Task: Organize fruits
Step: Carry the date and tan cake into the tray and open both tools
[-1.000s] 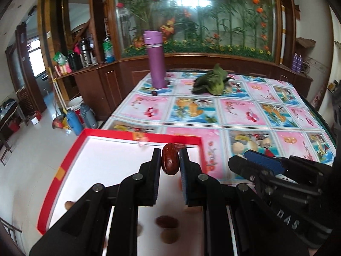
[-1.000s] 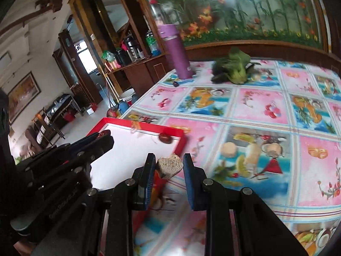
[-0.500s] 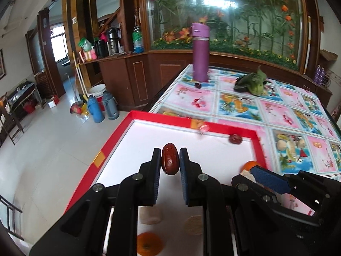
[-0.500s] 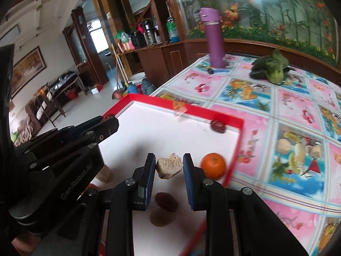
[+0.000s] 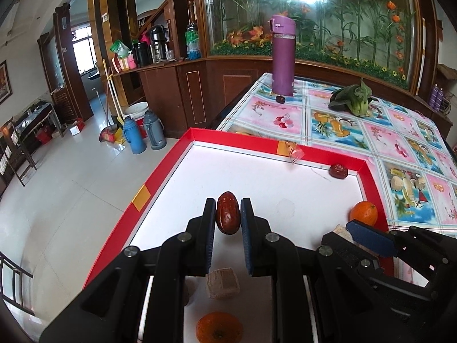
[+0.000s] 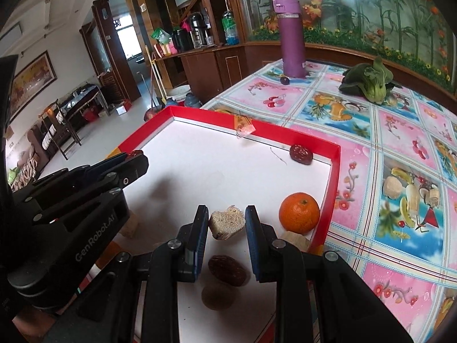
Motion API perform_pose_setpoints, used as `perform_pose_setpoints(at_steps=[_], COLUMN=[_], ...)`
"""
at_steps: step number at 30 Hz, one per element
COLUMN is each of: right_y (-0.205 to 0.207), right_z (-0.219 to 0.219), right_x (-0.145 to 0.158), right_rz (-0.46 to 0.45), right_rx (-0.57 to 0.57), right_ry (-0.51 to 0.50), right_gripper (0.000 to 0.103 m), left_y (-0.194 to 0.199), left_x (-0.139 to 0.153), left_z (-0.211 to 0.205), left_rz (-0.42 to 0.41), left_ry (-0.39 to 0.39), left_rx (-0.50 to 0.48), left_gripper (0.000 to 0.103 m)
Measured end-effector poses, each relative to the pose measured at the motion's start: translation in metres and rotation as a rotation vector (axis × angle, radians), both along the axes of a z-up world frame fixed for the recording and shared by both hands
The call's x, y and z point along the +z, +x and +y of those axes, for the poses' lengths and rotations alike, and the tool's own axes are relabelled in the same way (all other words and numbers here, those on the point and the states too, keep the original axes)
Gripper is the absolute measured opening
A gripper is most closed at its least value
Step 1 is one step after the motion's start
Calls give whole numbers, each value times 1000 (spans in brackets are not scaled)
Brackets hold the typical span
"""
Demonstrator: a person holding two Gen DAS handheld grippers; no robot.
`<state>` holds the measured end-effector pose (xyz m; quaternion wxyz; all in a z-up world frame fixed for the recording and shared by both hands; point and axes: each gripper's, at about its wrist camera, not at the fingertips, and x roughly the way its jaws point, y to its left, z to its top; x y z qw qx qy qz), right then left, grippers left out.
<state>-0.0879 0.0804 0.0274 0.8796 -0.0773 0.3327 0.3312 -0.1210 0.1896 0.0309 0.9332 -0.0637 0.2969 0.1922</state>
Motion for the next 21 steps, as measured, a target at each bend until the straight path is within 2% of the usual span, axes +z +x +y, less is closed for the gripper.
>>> perform_pose_setpoints(at_steps=[18, 19, 21], right_y=[3, 4, 5], right_z=[0, -2, -5], right_x=[-7, -6, -4], right_rz=[67, 75, 85], right_rx=[-9, -8, -13], right_ry=[-18, -13, 7], right_gripper=[26, 26, 27], left_y=[4, 4, 4], left_x=[-11, -11, -12], left_z=[1, 1, 0], left_rz=[58, 61, 66], left_ry=[0, -2, -1], left_rx=[15, 14, 15], left_gripper=[20, 23, 36])
